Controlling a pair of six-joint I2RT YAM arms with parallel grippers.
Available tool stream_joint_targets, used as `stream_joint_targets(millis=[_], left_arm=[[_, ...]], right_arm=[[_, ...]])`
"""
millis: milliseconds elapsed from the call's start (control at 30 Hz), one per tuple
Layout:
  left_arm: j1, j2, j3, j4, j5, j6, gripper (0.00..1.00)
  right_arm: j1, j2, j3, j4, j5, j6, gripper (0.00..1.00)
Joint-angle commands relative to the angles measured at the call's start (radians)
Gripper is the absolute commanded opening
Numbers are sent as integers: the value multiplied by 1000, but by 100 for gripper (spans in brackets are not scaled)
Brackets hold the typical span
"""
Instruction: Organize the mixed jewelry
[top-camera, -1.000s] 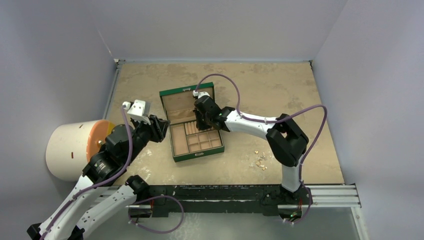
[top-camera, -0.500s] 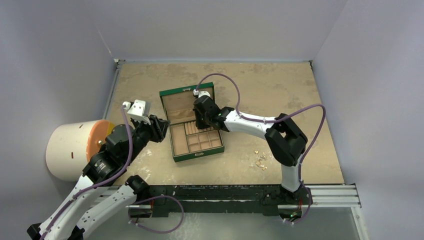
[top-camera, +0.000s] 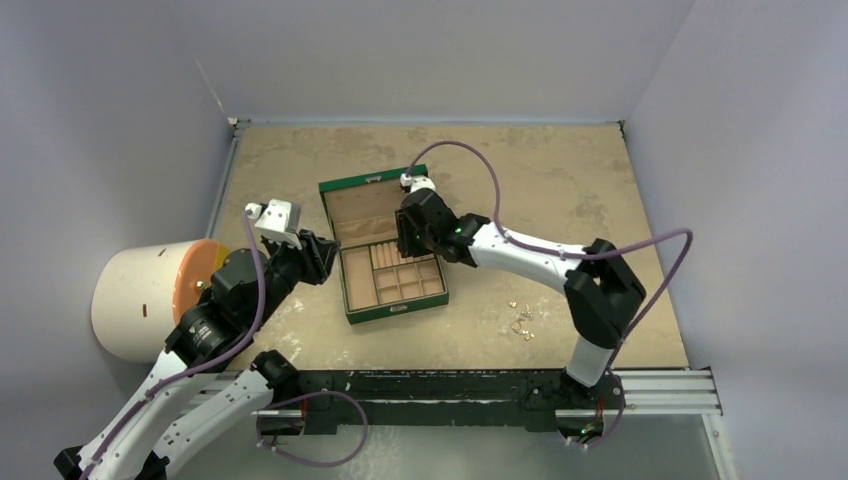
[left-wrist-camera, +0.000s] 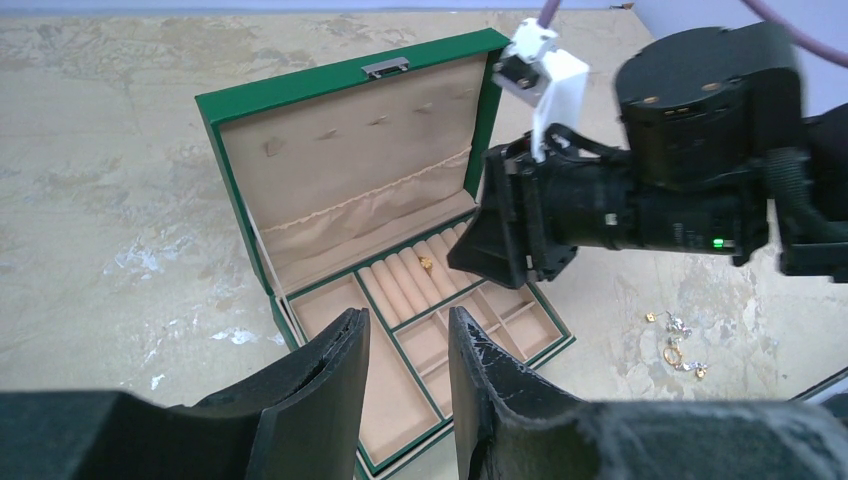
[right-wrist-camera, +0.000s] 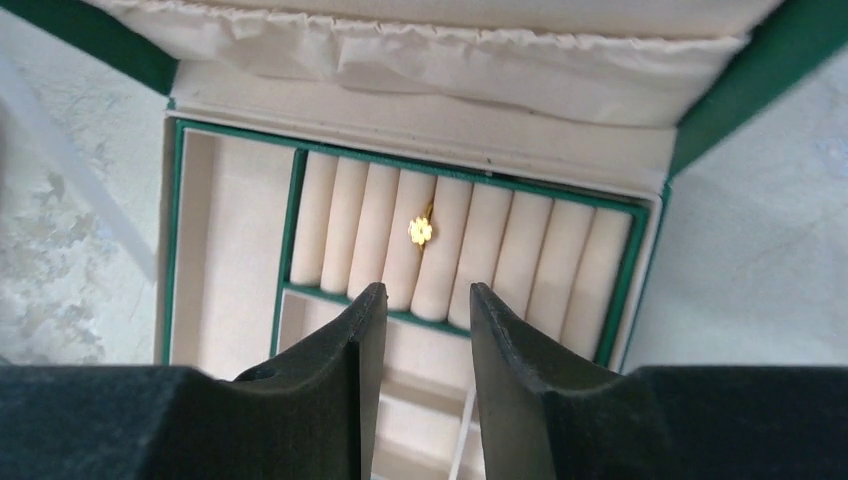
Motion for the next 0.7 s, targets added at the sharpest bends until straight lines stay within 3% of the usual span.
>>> stream_joint_targets(millis=[0, 333, 667], left_arm=[[3, -1, 2, 43, -10, 4, 34], [3, 0, 2, 41, -7, 3, 34], [4, 4, 3, 40, -7, 2, 34]], right_arm=[[-3, -126, -52, -28, 41, 33, 40], [-5, -433, -247, -197, 179, 113, 40], [-13, -662, -399, -554, 335, 360, 41]])
